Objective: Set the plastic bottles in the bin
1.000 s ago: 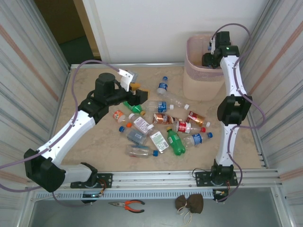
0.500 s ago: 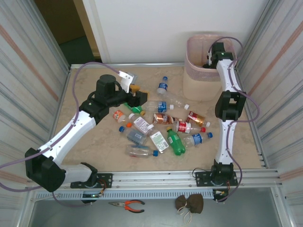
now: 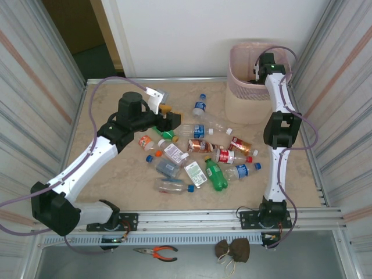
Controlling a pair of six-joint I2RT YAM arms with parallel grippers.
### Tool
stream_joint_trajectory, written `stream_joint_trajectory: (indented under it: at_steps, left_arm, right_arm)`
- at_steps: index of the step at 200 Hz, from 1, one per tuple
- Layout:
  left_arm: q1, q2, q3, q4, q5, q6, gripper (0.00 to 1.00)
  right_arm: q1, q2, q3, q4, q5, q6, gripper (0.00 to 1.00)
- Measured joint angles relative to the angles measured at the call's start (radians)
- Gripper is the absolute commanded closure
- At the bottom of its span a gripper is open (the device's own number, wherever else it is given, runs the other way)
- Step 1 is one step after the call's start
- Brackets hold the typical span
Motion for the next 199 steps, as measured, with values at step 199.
stream_joint_trajectory:
  at_steps: [199]
  left_arm:
    - [0.000,0.588,0.415,-0.036,-0.026,0.001,0.30]
  right_arm:
    - [0.041,-0.610,-0.206,0.008,-0.103,0.104,0.14]
